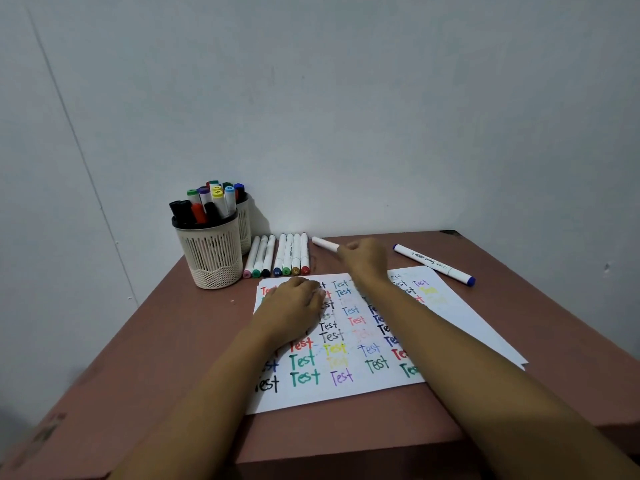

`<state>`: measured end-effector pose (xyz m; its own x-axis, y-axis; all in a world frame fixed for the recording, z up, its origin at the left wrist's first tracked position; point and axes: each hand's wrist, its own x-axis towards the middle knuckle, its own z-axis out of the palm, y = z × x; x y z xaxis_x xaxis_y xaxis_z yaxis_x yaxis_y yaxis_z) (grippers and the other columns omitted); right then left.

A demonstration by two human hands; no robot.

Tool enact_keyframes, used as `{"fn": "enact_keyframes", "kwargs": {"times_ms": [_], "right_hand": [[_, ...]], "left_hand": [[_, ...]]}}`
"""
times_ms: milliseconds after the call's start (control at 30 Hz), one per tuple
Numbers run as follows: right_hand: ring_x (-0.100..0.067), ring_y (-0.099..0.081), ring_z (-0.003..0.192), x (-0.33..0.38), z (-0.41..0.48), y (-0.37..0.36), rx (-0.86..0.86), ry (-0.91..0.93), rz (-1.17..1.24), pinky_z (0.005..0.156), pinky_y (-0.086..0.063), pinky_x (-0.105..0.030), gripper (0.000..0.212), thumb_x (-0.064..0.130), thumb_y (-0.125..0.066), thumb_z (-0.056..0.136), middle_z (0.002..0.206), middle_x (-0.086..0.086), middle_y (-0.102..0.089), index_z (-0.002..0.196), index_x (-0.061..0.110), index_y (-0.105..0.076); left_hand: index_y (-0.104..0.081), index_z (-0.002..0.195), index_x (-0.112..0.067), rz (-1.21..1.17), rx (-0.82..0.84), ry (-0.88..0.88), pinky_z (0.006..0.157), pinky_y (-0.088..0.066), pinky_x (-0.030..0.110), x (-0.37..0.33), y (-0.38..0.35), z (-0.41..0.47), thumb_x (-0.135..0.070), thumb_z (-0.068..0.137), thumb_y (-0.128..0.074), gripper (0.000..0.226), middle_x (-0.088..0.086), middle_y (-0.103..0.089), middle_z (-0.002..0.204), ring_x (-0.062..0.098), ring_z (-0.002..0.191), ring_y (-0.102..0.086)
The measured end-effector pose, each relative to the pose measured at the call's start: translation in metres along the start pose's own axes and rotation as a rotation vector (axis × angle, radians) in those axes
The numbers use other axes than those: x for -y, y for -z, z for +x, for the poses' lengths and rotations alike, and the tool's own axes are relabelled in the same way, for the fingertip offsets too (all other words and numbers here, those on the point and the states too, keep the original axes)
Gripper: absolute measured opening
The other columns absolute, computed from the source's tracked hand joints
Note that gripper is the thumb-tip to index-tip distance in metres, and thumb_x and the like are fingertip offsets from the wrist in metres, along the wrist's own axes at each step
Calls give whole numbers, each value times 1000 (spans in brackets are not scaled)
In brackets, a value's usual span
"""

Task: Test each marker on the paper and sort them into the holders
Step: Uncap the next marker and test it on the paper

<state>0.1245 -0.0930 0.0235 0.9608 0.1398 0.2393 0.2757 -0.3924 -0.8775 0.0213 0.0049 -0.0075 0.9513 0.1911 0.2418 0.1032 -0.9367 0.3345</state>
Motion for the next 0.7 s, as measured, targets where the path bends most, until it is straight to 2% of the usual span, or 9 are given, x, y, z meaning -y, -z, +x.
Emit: {"fn": "enact_keyframes", "kwargs": {"times_ms": [33, 100, 200, 300, 367, 433, 533, 633, 700], "right_hand": [[-33, -64, 78, -1, 0, 8, -37, -27, 63, 67, -49, -36, 26, 16, -59, 87, 83, -21, -69, 89, -7, -70], [-29, -56, 70, -6, -4, 25, -58, -58, 148, 63, -42, -31, 26, 17, -58, 87, 72, -19, -59, 84, -6, -69], [-21, -41, 63, -10, -13, 50, -54, -77, 223, 60, -32, -28, 21, 18, -55, 87, 66, -12, -43, 69, 7, -59], [-17, -42, 54, -12, -26, 71, -26, -83, 270, 62, -35, -31, 22, 18, -51, 89, 68, -11, -40, 69, 9, -50], [-14, -42, 55, -12, -35, 80, 6, -80, 321, 63, -39, -33, 22, 17, -50, 91, 67, -10, -40, 72, 7, -53], [-14, -42, 55, -12, -44, 84, 11, -80, 357, 60, -41, -30, 24, 15, -48, 91, 62, -6, -44, 74, 2, -59], [-13, -43, 53, -18, -54, 82, -33, -130, 452, 56, -42, -26, 29, 15, -48, 93, 58, -3, -47, 67, 6, -57], [-14, -47, 53, -19, -58, 78, -21, -244, 677, 52, -44, -25, 26, 18, -48, 95, 59, -6, -52, 74, 6, -58], [-15, -50, 52, -17, -60, 76, 94, -282, 844, 51, -44, -26, 27, 29, -52, 97, 59, -7, -54, 78, 9, -56]], "left_hand": [[-51, 128, -19, -16, -29, -2, 101, -34, 31, 0, 0, 0, -34, 100, -33, 37, 1, -46, 136, 19, 124, -43], [-50, 131, -16, -39, -100, -17, 98, -34, 29, 1, 0, 1, -32, 99, -37, 38, 2, -47, 136, 18, 124, -43], [-50, 131, -12, -91, -224, -75, 100, -33, 28, 2, 0, -1, -27, 97, -43, 38, 5, -45, 136, 19, 125, -41], [-48, 133, -9, -96, -330, -183, 102, -34, 32, 1, 2, -1, -22, 94, -51, 41, 10, -42, 137, 24, 127, -40], [-46, 134, -8, -76, -346, -232, 103, -34, 33, -2, 2, -2, -23, 93, -53, 45, 12, -42, 138, 25, 127, -40], [-44, 136, -8, -80, -304, -264, 104, -37, 34, -5, 0, -5, -29, 93, -51, 48, 12, -45, 135, 25, 123, -44], [-42, 135, -12, -96, -188, -256, 88, -35, 22, -14, -1, -11, -30, 96, -47, 43, 5, -52, 121, 17, 108, -48], [-48, 122, -13, -54, -173, -236, 70, -35, 26, -21, 0, -14, -31, 97, -42, 32, 4, -56, 103, 17, 89, -50], [-49, 115, -13, -43, -171, -226, 65, -36, 31, -22, 2, -16, -34, 98, -40, 29, 3, -57, 94, 19, 80, -51]]}}
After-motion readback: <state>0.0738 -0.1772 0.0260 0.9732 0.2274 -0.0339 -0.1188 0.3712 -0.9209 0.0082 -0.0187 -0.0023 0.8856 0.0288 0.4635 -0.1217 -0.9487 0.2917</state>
